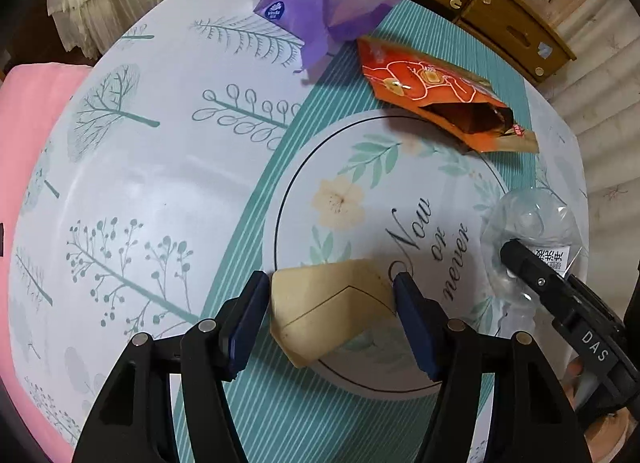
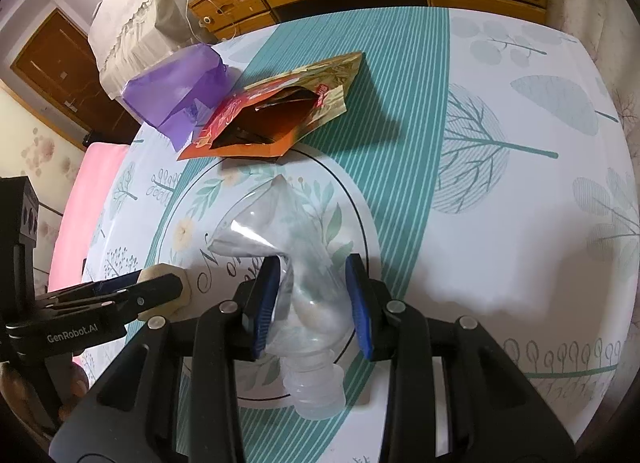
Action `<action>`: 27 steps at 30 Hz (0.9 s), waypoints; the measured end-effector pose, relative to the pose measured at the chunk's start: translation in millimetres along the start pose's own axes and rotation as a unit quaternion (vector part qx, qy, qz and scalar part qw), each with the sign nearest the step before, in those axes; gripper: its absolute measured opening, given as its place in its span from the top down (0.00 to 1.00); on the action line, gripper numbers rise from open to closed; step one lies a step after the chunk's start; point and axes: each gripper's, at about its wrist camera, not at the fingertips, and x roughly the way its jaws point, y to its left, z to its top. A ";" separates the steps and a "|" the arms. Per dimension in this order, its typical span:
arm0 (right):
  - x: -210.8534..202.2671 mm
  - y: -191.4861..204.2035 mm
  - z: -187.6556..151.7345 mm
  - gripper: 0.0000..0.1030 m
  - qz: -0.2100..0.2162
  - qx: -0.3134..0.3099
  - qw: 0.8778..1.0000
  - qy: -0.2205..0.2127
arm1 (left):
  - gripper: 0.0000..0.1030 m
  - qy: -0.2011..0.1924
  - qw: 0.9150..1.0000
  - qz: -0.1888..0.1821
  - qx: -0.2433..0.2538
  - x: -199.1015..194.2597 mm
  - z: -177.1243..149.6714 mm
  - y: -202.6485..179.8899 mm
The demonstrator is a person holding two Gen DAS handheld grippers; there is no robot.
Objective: Collect trash
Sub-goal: 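Lift the beige box and clear bottle off the table toward the bin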
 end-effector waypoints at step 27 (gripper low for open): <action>-37.5 40.5 -64.1 0.70 0.010 -0.015 1.000 0.009 | 0.40 -0.033 0.997 -0.022 0.060 -71.6 -44.4 52.9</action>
